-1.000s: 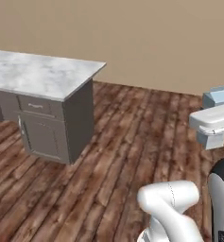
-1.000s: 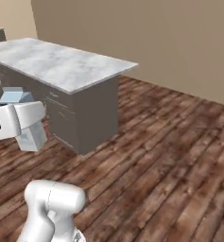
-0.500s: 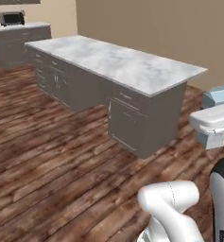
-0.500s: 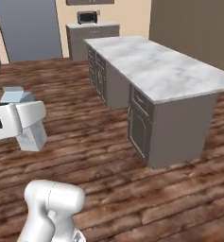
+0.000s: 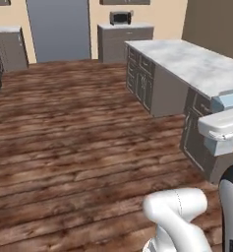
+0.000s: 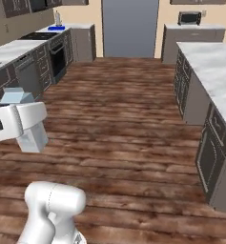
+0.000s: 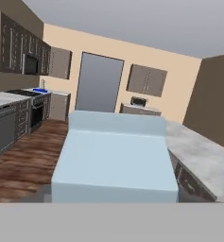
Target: Take out the milk from the fridge and place it on the tray on the counter. Then take the sugar cube near the tray and place it in the tray.
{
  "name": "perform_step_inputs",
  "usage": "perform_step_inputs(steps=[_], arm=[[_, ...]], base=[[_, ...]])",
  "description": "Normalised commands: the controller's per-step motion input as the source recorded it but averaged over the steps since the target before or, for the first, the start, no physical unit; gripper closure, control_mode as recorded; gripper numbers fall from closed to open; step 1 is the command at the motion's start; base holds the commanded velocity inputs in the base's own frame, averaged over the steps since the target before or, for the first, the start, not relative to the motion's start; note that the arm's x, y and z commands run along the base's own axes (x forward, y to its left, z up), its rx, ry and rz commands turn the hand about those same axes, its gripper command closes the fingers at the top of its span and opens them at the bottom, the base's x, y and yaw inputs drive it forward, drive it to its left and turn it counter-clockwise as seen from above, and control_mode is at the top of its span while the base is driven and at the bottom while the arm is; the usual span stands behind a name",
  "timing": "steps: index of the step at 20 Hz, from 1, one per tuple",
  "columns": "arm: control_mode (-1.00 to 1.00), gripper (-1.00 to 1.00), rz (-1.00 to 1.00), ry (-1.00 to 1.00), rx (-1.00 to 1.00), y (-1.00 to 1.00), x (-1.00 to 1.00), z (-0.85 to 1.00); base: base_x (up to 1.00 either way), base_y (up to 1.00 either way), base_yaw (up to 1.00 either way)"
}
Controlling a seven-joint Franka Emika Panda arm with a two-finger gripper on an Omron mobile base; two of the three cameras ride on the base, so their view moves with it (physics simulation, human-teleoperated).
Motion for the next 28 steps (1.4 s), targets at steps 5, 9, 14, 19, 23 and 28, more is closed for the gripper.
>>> perform_step_inputs(steps=[5,9,14,19,23,28], arm=[[1.0,1.0,0.0,0.0,0.0,0.0,0.0,0.0],[1.0,1.0,0.0,0.0,0.0,0.0,0.0,0.0],[1.0,1.0,0.0,0.0,0.0,0.0,0.0,0.0],[1.0,1.0,0.0,0.0,0.0,0.0,0.0,0.0],[1.0,1.0,0.0,0.0,0.0,0.0,0.0,0.0],[1.0,1.0,0.0,0.0,0.0,0.0,0.0,0.0]], base=[[0.89,-0.15,0.33],[1.0,0.0,0.17],[1.0,0.0,0.16],[1.0,0.09,-0.01],[1.0,0.65,-0.17],[1.0,0.78,-0.25]])
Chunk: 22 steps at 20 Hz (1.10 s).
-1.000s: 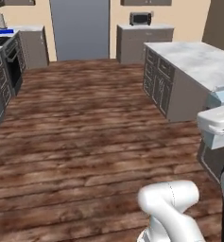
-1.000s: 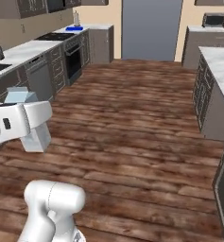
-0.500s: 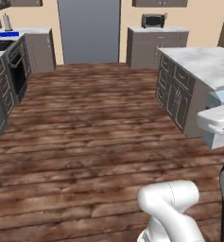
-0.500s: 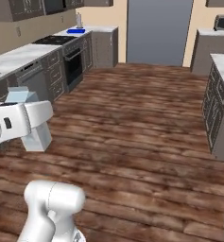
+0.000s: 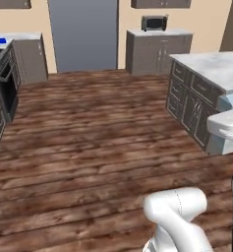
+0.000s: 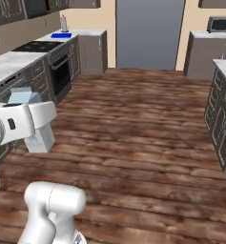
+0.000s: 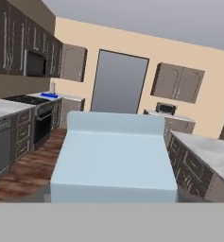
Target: Take out the milk from the fridge and place it on the tray on the counter. Then take the sugar cube near the tray and place it in the tray.
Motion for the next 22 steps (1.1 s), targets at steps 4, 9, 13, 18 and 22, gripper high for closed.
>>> perform_step_inputs(steps=[4,9,13,18,22], arm=[[1.0,1.0,0.0,0.0,0.0,0.0,0.0,0.0],[1.0,1.0,0.0,0.0,0.0,0.0,0.0,0.0],[1.0,1.0,0.0,0.0,0.0,0.0,0.0,0.0],[1.0,1.0,0.0,0.0,0.0,0.0,0.0,0.0],[1.0,1.0,0.0,0.0,0.0,0.0,0.0,0.0]], base=[[1.0,0.73,-0.17],[1.0,0.23,0.0],[1.0,0.13,0.03],[1.0,0.01,0.13],[1.0,0.0,0.25]])
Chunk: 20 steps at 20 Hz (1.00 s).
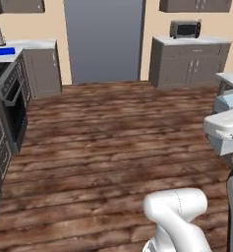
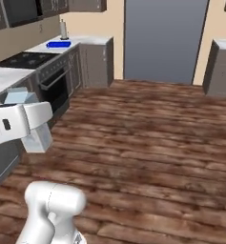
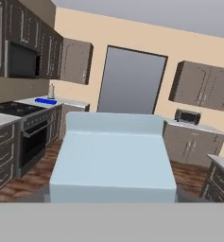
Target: Take out the milk from the fridge and place it on the tray on the counter. Then take the sugar cube near the tray and place it in the tray.
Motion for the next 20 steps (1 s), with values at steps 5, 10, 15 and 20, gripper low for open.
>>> perform_step_inputs(steps=[5,10,15,20], arm=[[1.0,1.0,0.0,0.0,0.0,0.0,0.0,0.0],[1.0,1.0,0.0,0.0,0.0,0.0,0.0,0.0],[1.0,1.0,0.0,0.0,0.0,0.0,0.0,0.0],[1.0,1.0,0.0,0.0,0.0,0.0,0.0,0.0]], base=[[1.0,-0.01,0.35],[1.0,-0.21,0.43],[1.0,-0.25,0.54],[1.0,-0.29,0.54]])
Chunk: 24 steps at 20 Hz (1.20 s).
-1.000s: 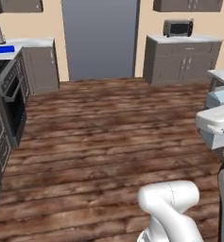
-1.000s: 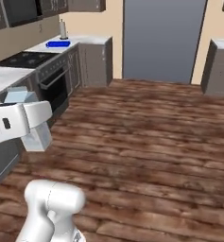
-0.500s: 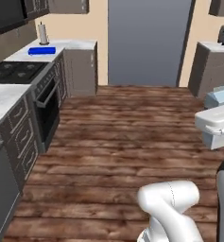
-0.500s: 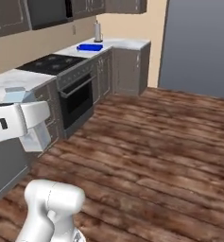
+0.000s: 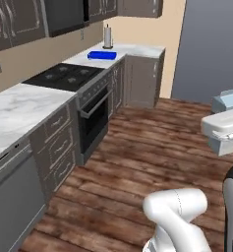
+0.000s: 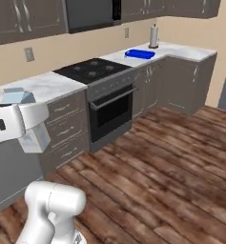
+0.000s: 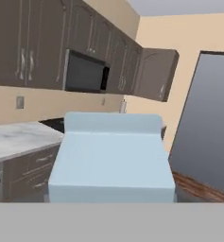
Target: Take out the milk from the fridge and place it on the tray on the counter. Then take the sugar cube near the tray and place it in the tray.
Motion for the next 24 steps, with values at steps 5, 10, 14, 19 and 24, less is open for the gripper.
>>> perform_step_inputs(steps=[5,10,14,19,24], arm=[[1.0,1.0,0.0,0.0,0.0,0.0,0.0,0.0],[1.0,1.0,0.0,0.0,0.0,0.0,0.0,0.0],[1.0,1.0,0.0,0.0,0.0,0.0,0.0,0.0],[1.0,1.0,0.0,0.0,0.0,0.0,0.0,0.0],[1.0,1.0,0.0,0.0,0.0,0.0,0.0,0.0]], base=[[1.0,-0.3,0.54],[1.0,-0.39,0.52],[1.0,-0.57,0.53],[1.0,-0.9,0.43],[1.0,-1.0,0.32]])
